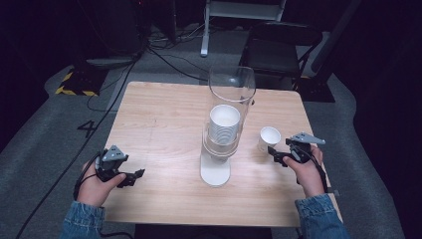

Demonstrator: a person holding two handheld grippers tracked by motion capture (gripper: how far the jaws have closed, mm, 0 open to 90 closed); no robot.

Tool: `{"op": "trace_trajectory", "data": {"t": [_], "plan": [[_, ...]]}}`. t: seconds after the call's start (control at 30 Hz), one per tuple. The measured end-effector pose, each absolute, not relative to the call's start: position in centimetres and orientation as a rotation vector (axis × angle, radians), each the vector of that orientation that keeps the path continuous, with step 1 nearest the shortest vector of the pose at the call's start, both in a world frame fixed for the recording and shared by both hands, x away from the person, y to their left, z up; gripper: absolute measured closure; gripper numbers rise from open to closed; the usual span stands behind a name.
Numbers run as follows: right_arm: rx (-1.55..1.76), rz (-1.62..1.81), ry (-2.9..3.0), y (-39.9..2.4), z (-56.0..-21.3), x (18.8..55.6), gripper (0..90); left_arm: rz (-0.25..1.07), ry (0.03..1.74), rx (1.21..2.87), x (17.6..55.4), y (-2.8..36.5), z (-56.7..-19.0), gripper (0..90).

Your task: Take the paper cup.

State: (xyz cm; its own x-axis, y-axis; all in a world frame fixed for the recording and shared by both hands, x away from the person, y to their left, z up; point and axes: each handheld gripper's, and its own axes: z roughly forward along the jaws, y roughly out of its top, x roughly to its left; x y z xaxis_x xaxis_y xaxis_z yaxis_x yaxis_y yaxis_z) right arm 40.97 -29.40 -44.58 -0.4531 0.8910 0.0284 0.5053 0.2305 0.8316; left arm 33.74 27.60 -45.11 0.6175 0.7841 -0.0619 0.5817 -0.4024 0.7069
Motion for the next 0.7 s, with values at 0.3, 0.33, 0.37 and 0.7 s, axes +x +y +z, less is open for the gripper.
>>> {"op": "trace_trajectory", "data": {"t": [0.3, 0.33, 0.37, 0.7], "plan": [[1.157, 1.235, 2.13, -28.5, -42.7, 38.1, 16.2, 0.369, 1.019, 2.169, 33.6, 26.0, -45.6, 17.2], [1.141, 1.243, 2.142, -28.3, -42.7, 37.8, 16.3, 0.355, 1.011, 2.176, 33.5, 25.8, -45.7, 17.2], [1.132, 1.248, 2.148, -28.2, -42.6, 37.4, 16.4, 0.353, 1.002, 2.183, 33.5, 25.5, -45.8, 17.2], [1.0, 1.302, 2.286, -25.8, -43.4, 34.9, 18.4, 0.279, 0.951, 2.177, 33.3, 24.3, -46.2, 18.7]]}}
